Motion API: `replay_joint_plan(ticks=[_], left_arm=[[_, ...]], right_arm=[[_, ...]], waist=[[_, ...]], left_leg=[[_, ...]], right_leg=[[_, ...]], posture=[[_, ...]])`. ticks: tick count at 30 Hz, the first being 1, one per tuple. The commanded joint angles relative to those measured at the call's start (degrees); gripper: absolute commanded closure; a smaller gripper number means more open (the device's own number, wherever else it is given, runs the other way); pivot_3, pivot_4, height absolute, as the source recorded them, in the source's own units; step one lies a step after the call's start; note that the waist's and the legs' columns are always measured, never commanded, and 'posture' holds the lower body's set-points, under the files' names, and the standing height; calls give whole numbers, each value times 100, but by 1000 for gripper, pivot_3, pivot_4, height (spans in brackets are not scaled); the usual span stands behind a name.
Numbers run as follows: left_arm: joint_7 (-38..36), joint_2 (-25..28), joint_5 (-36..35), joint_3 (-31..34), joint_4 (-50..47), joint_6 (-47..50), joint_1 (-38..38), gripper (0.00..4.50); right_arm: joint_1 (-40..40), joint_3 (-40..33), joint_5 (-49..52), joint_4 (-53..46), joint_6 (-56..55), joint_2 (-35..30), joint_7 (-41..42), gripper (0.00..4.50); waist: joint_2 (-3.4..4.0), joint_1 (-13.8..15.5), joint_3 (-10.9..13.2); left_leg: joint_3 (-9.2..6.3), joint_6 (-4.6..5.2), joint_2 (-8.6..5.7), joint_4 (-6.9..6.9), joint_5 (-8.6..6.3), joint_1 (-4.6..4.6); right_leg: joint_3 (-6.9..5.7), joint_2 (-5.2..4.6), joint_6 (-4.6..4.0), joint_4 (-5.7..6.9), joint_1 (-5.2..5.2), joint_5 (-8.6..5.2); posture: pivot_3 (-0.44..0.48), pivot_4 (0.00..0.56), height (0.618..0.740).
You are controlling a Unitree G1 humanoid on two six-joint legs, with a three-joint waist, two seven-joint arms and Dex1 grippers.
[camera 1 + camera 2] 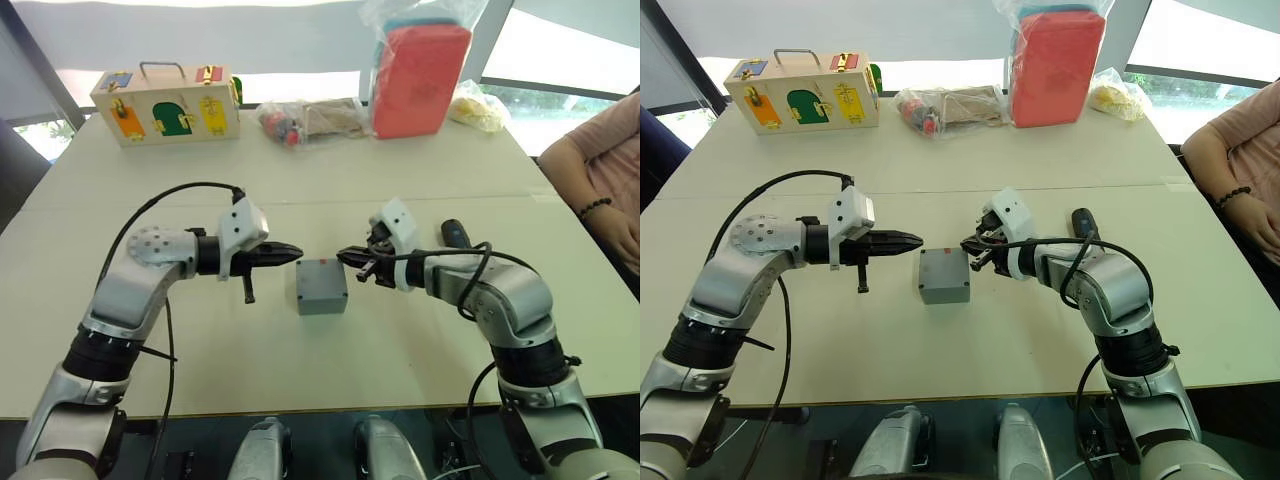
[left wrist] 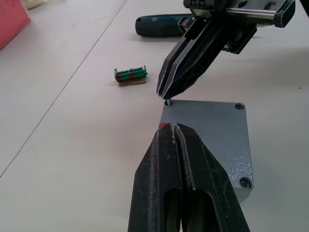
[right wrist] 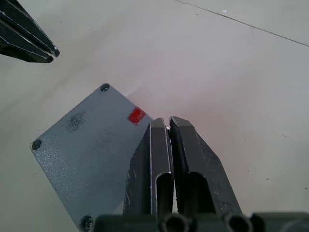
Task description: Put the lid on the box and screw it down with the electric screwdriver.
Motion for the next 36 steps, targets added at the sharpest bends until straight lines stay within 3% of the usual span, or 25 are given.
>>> replay_joint_plan(ticks=[1, 5, 13, 17, 22, 28, 36], left_arm=[[34, 13, -38, 62, -268, -20, -52, 4500], [45, 23, -46, 68, -303, -8, -29, 4500], [28, 16, -68, 54, -333, 22, -20, 4500], [-120, 7, -132, 39, -252, -30, -62, 4500], [-364, -4, -275, 0, -296, -9, -126, 4500], [-393, -208, -264, -90, -259, -159, -121, 4500], [-289, -506, -195, -181, -158, -350, -26, 4500]], right_arm=[[-90, 80, -43, -68, -133, -28, 106, 4417], [-79, 83, -6, -104, -108, -34, 159, 4417], [-124, -177, 156, -382, 57, -257, 304, 1257], [-313, -737, 289, -642, 391, -816, 337, 38], [-520, -1418, 622, -585, 1198, -2112, 726, 38], [-454, -1034, 503, -2, 2038, -3460, 971, 38], [-1270, -144, 208, 1292, 2945, -3448, 693, 38]], waist=[[0, -2, 0], [0, -2, 0], [0, 4, 0], [0, 17, 0], [0, 23, 0], [1, 0, 1], [2, -3, 1]], left_leg=[[0, 0, 0, 0, 0, 0], [-1, 0, 1, 0, 0, 0], [0, 0, 0, 0, 0, 0], [-1, 0, 0, 0, 0, 0], [0, 0, 0, 1, 0, 0], [4, 3, 2, -1, -2, 1], [9, 5, 4, -1, -3, 2]], right_leg=[[0, 0, 0, 0, 0, 0], [0, 1, 0, 0, 0, 0], [0, 0, 0, 0, 0, 0], [0, -2, 0, 0, 0, 0], [0, -7, 0, -4, 2, 0], [1, -2, 0, -11, 3, 0], [6, -2, 0, -12, 0, 0]], posture=[[0, 150, 730], [0, 150, 730], [0, 150, 730], [0, 150, 730], [0, 150, 730], [0, 150, 730], [0, 150, 730]])
